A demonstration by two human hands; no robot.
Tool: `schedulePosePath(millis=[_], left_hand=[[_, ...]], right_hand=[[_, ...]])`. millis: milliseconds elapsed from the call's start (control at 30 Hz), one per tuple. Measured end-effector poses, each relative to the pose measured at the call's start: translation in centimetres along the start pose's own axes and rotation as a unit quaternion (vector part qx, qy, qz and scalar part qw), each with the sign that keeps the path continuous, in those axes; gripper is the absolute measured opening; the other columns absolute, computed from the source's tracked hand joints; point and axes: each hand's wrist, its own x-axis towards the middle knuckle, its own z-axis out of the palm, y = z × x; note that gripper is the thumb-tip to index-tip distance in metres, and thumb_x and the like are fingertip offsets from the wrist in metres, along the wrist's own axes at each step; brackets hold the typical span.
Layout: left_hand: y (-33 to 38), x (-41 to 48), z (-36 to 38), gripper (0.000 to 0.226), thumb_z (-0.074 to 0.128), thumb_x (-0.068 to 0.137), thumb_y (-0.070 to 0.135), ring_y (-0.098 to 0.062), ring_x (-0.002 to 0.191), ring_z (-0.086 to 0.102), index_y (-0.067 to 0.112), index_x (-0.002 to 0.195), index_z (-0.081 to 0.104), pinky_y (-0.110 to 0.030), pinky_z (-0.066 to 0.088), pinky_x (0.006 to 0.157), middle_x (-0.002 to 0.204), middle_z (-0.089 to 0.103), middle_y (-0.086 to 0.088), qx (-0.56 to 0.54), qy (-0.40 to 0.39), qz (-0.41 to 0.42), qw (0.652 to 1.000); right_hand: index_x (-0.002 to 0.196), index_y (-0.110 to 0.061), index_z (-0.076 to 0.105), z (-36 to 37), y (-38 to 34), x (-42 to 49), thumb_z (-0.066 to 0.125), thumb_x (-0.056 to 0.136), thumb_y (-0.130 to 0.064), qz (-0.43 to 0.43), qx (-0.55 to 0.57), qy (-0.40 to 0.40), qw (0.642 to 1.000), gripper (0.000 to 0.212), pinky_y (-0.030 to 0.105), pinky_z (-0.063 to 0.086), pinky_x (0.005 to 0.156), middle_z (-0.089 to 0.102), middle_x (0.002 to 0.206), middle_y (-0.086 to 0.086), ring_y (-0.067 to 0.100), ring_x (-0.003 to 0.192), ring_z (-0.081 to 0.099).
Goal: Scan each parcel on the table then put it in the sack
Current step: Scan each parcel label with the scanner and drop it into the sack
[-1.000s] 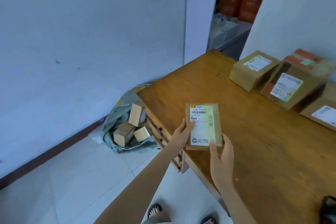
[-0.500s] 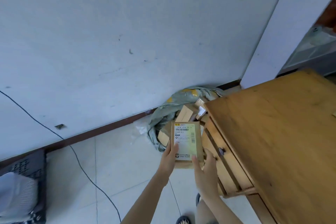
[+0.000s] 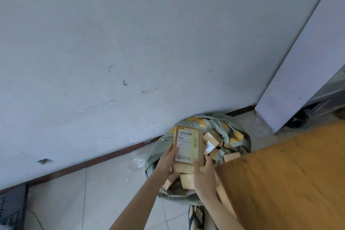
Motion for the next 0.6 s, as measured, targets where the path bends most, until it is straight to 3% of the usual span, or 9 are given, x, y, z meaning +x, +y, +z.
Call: schedulePosePath(millis=[100,133,200,300,367,433,500,600], left_hand=[[5.5,3.7,0.7,0.035,0.042,0.099,0.044,0.003,0.106,0.062,0.034,0.127,0.061,-0.029,0.052,0.089,0.116,0.065,0.023,0.019,-0.026,0.035,0.999],[6.6,4.8,0.6,0.042,0.04,0.099,0.047,-0.001,0.12,0.052,0.031,0.136,0.053,-0.034,0.043,0.102,0.125,0.054,0.022,0.04,-0.016,0.038,0.998],[7.7,6.9,-0.1,0.052,0.04,0.1,0.047,-0.017,0.139,0.034,0.023,0.146,0.041,-0.042,0.025,0.113,0.145,0.041,0.006,0.075,0.03,0.026,0.996],[7.3,9.1,-1.5,0.05,0.042,0.1,0.041,-0.024,0.139,0.035,0.014,0.143,0.043,-0.04,0.027,0.11,0.151,0.038,-0.007,0.096,0.039,-0.014,0.995],[6.8,10.2,-2.5,0.044,0.044,0.101,0.036,-0.024,0.13,0.043,0.011,0.136,0.049,-0.036,0.033,0.1,0.146,0.044,-0.009,0.117,0.032,-0.04,0.992],[6.6,11.2,-3.3,0.043,0.045,0.1,0.037,-0.022,0.124,0.047,0.011,0.134,0.051,-0.033,0.032,0.092,0.14,0.05,-0.008,0.154,0.016,-0.075,0.985],[6.8,12.2,-3.6,0.044,0.044,0.101,0.036,-0.023,0.125,0.048,0.01,0.137,0.049,-0.031,0.032,0.09,0.139,0.051,-0.008,0.196,-0.009,-0.099,0.975],[8.0,14.0,-3.3,0.041,0.042,0.102,0.028,-0.026,0.118,0.053,0.005,0.135,0.05,-0.026,0.039,0.085,0.14,0.053,-0.013,0.301,-0.058,-0.102,0.946]], right_hand=[[0.15,-0.023,0.023,-1.3,-2.6,5.6,0.039,0.101,-0.037,-0.002,0.02,-0.04,0.999,0.054,0.038,0.041,0.104,0.043,0.146,-0.003,0.02,0.131,0.045],[0.151,-0.025,0.02,-1.6,-3.1,7.0,0.037,0.101,-0.038,0.005,0.015,-0.049,0.999,0.055,0.039,0.036,0.108,0.035,0.152,-0.003,0.02,0.137,0.039],[0.151,-0.026,0.021,-1.9,-3.2,8.9,0.035,0.101,-0.04,0.033,-0.001,-0.056,0.998,0.054,0.035,0.032,0.107,0.029,0.155,-0.004,0.019,0.14,0.033],[0.146,-0.024,0.032,-1.8,-2.2,10.0,0.038,0.1,-0.039,0.069,-0.025,-0.062,0.995,0.048,0.028,0.036,0.094,0.043,0.146,-0.002,0.018,0.131,0.043],[0.137,-0.02,0.043,-1.3,-1.3,9.9,0.039,0.1,-0.038,0.101,-0.054,-0.069,0.991,0.041,0.027,0.042,0.078,0.058,0.126,0.004,0.013,0.1,0.057],[0.128,-0.018,0.049,-0.5,-0.6,9.6,0.039,0.1,-0.036,0.132,-0.074,-0.077,0.985,0.035,0.027,0.042,0.073,0.061,0.115,0.007,0.007,0.081,0.051],[0.122,-0.019,0.052,0.5,-0.3,9.2,0.039,0.1,-0.037,0.15,-0.076,-0.074,0.983,0.031,0.03,0.044,0.083,0.061,0.112,0.002,0.009,0.084,0.051],[0.118,-0.025,0.053,1.7,-1.1,7.9,0.041,0.099,-0.04,0.181,-0.058,-0.041,0.981,0.028,0.026,0.04,0.077,0.06,0.11,-0.005,0.007,0.089,0.051]])
